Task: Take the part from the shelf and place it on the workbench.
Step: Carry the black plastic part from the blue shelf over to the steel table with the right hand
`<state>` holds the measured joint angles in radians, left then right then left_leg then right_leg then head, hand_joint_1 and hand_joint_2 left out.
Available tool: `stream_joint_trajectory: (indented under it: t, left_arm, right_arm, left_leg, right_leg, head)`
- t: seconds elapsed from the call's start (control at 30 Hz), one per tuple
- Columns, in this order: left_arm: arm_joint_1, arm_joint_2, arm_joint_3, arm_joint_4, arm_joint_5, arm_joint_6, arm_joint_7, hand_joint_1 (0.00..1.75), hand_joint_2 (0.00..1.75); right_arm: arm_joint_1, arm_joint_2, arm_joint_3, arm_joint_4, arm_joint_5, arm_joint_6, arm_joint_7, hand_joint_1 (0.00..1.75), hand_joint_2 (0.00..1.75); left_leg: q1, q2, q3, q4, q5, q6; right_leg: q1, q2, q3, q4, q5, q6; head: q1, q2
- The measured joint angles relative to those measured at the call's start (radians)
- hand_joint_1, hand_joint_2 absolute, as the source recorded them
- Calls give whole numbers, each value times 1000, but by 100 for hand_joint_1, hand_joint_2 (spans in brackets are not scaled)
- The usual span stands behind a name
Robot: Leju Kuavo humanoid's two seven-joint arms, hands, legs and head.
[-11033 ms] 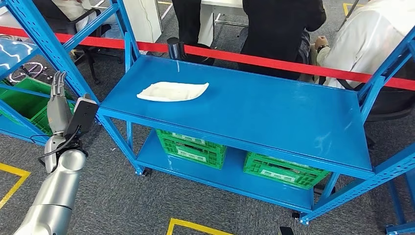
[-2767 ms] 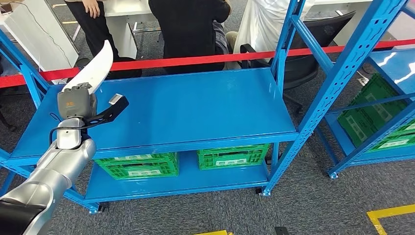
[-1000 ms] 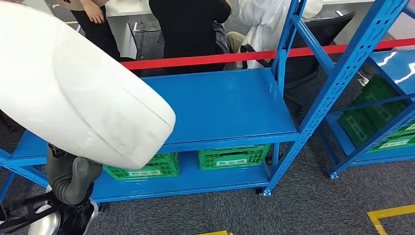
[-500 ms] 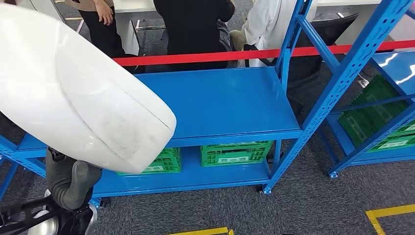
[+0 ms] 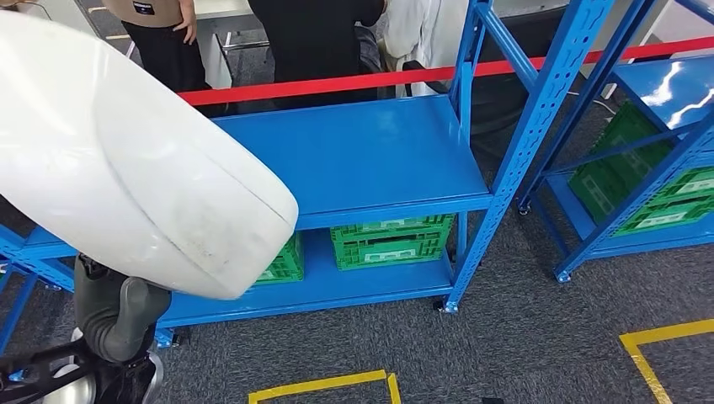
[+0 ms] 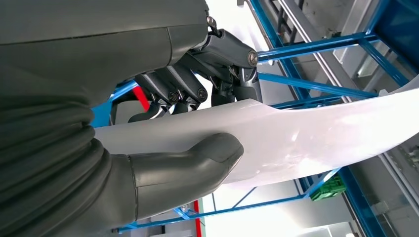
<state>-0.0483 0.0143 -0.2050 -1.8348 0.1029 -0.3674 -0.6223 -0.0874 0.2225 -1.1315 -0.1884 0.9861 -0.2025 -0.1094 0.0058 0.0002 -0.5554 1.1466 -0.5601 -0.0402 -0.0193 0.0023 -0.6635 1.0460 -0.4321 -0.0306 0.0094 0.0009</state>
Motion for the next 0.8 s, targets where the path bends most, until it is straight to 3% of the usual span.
stream_joint_trajectory:
  t: [0.07, 0.1, 0.17, 0.2, 0.23, 0.27, 0.33, 0.37, 0.4, 0.43, 0.5, 0.57, 0.6, 0.7, 0.73, 0.8]
  left_arm:
    - [6, 1, 0, -8, -7, 4, 4, 175, 175]
    - [9, 2, 0, -11, -11, 4, 5, 175, 175]
    - [15, 5, 1, -15, -15, 4, 6, 175, 175]
    - [17, 6, 1, -16, -16, 4, 7, 175, 175]
    - [18, 6, 1, -16, -16, 4, 6, 175, 175]
    - [21, 6, 1, -17, -17, 5, 6, 175, 175]
    - [31, 6, 1, -20, -20, 12, 8, 175, 175]
    - [37, 6, 1, -23, -23, 16, 10, 175, 175]
    - [44, 6, 1, -26, -26, 19, 12, 175, 175]
    - [48, 6, 1, -29, -28, 20, 15, 175, 175]
    - [51, 6, 0, -34, -32, 20, 22, 175, 175]
    - [48, 6, 0, -39, -35, 19, 29, 175, 175]
    - [44, 6, -1, -40, -35, 18, 31, 175, 175]
    - [22, 5, -3, -36, -31, 9, 37, 175, 175]
    - [15, 5, -4, -33, -29, 7, 39, 175, 175]
    - [4, 6, -7, -27, -25, 3, 41, 175, 175]
  right_arm:
    - [0, 0, 0, 0, 2, 3, -9, 0, 0]
    - [0, 0, 0, 0, 2, 5, -12, 0, 0]
    - [0, 0, 0, 0, 1, 9, -17, 0, 0]
    - [1, 0, 0, 0, 1, 10, -19, 0, 0]
    - [1, 0, 0, 0, 1, 10, -20, 0, 0]
    - [2, 0, 0, 0, 3, 11, -20, 0, 0]
    - [1, 0, 0, 0, 10, 12, -16, 0, 0]
    - [1, 0, 0, 0, 14, 12, -13, 0, 0]
    - [2, 0, 0, 0, 17, 13, -10, 0, 0]
    - [2, 0, 0, 0, 20, 14, -10, 0, 0]
    - [1, -1, 0, 0, 25, 14, -13, 0, 0]
    - [-1, -2, 0, 0, 22, 13, -23, 0, 0]
    - [-2, -2, 0, 0, 16, 12, -28, 0, 0]
    - [-1, -1, -1, 0, 0, 7, -39, 0, 0]
    - [-1, 0, -1, 0, -3, 6, -41, 0, 0]
    - [-1, 2, -2, 0, -7, 3, -44, 0, 0]
  left_leg:
    - [-5, -6, 80, -117, 1, 10]
    - [-8, -8, 93, -142, -4, 16]
    - [-10, -6, 84, -149, 10, 30]
    - [-8, -3, 76, -151, 21, 40]
    - [-6, -1, 66, -155, 33, 48]
    - [-3, 2, 53, -157, 46, 55]
    - [-5, 8, 25, -154, 69, 60]
    - [-6, 10, 9, -151, 80, 60]
    - [-8, 13, -6, -147, 90, 60]
    - [-8, 15, -22, -142, 99, 59]
    - [-9, 18, -50, -130, 113, 54]
    - [-11, 20, -67, -116, 124, 46]
    - [-11, 21, -70, -113, 130, 40]
    - [-8, 18, -78, -111, 139, 20]
    - [-7, 14, -86, -97, 117, 13]
    - [-3, 7, -115, -13, 27, 0]
  right_leg:
    - [0, 3, -6, -3, 18, 11]
    - [0, 4, -6, -6, 26, 17]
    - [-2, 6, -5, -13, 42, 31]
    - [-2, 7, -11, -9, 34, 36]
    - [-2, 7, -21, 11, 9, 39]
    - [-2, 6, -35, 51, -36, 41]
    - [1, 4, -69, 179, -136, 45]
    - [2, 4, -78, 239, -161, 46]
    - [3, 4, -73, 273, -163, 46]
    - [4, 4, -51, 270, -145, 44]
    - [7, 1, 50, 160, -107, 35]
    - [14, -2, 148, 23, -115, 25]
    - [17, -3, 171, -13, -125, 20]
    - [16, -4, 157, -27, -109, 5]
    - [13, -5, 146, -29, -98, -2]
    - [10, -6, 118, -31, -74, -10]
  head:
    - [0, 0]
    - [-2, 0]
    - [-5, 0]
    - [-5, 0]
    - [-3, 0]
    - [-1, 0]
    - [3, 0]
    - [4, 0]
    - [4, 0]
    - [4, 0]
    - [4, 0]
    - [4, 0]
    - [5, 0]
    - [8, 0]
    - [6, 0]
    - [1, 0]
